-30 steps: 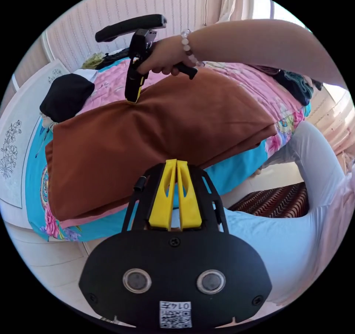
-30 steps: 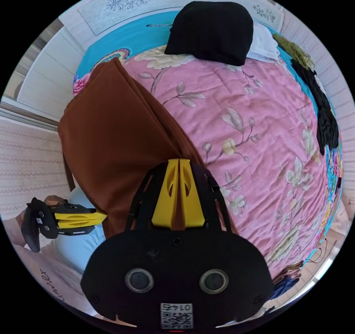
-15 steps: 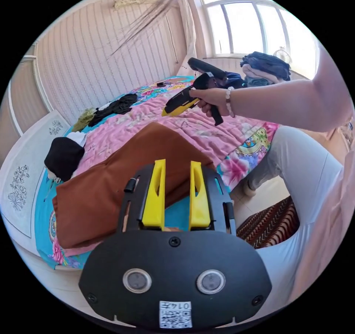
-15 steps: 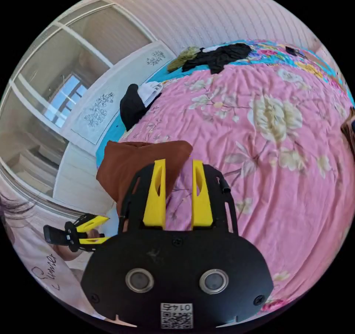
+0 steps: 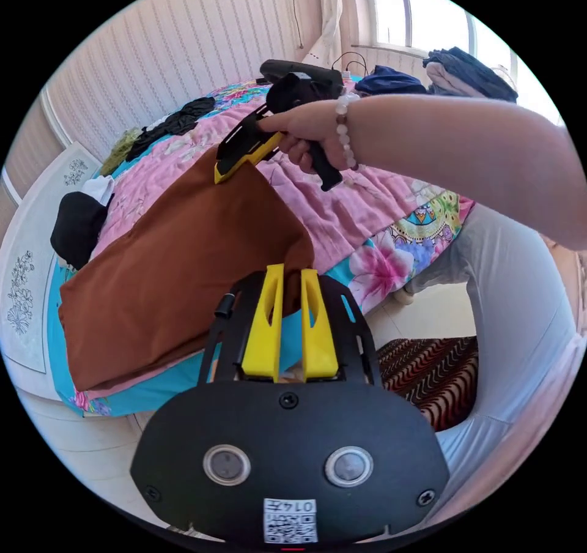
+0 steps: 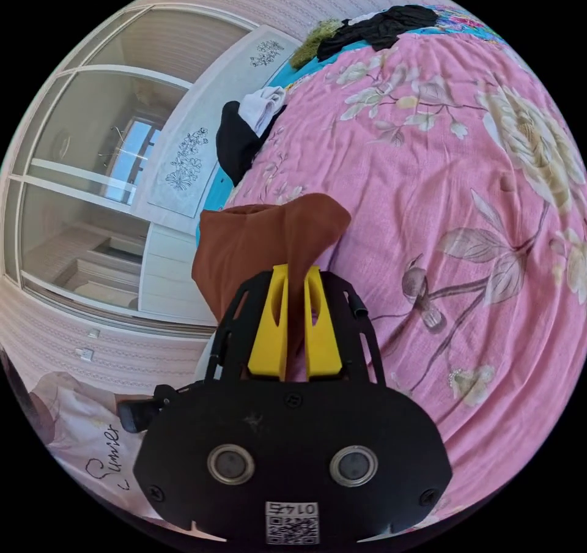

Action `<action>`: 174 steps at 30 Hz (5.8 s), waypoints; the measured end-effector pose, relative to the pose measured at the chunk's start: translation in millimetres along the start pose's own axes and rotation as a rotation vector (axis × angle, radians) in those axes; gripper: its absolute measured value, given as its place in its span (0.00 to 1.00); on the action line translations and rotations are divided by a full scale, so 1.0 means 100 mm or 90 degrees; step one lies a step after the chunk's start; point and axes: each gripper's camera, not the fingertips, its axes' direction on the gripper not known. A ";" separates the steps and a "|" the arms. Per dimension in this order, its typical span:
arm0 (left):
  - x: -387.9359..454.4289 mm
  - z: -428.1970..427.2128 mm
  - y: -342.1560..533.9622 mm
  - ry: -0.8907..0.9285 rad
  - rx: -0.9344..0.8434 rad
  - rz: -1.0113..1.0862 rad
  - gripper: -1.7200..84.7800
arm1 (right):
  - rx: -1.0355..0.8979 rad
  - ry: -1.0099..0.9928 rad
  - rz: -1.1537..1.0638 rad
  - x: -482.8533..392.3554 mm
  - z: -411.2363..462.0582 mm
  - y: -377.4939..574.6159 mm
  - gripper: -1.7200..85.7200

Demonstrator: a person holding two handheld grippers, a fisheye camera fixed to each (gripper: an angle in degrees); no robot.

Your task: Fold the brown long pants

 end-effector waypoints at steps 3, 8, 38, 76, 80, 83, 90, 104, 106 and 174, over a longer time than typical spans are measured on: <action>-0.08 -0.10 -0.09 0.040 -0.003 0.008 0.07 | 0.020 -0.061 -0.021 0.11 -0.22 0.12 0.05; 0.12 -0.38 -0.21 0.070 0.053 0.099 0.07 | 0.045 -0.091 -0.020 0.31 -0.74 0.42 0.05; -2.03 -1.06 0.64 0.141 0.154 -0.309 0.04 | -0.038 0.205 -0.074 -1.54 0.30 0.18 0.14; -2.01 -1.02 0.05 -0.112 0.008 -0.217 0.06 | 0.077 0.196 -0.239 -1.74 -0.05 0.11 0.02; -1.67 -1.13 -0.25 0.088 0.120 -0.108 0.01 | 0.019 0.184 -0.209 -1.48 -0.09 0.55 0.02; -1.29 -0.77 -0.56 0.165 0.097 -0.030 0.01 | -0.026 0.269 -0.187 -1.38 0.17 0.58 0.01; -1.44 -0.22 -0.63 0.207 0.025 -0.060 0.01 | -0.031 0.178 -0.066 -0.65 0.20 0.49 0.02; -3.48 -0.53 -0.52 0.091 0.106 -0.224 0.14 | 0.127 -0.054 0.062 0.12 -0.53 1.96 0.18; -3.60 -0.40 -0.58 0.146 0.094 -0.209 0.15 | 0.143 -0.062 0.056 0.17 -0.55 1.98 0.18; -0.60 2.19 -6.34 0.610 0.101 -0.215 0.11 | 0.042 0.529 0.120 0.15 -5.13 -1.45 0.15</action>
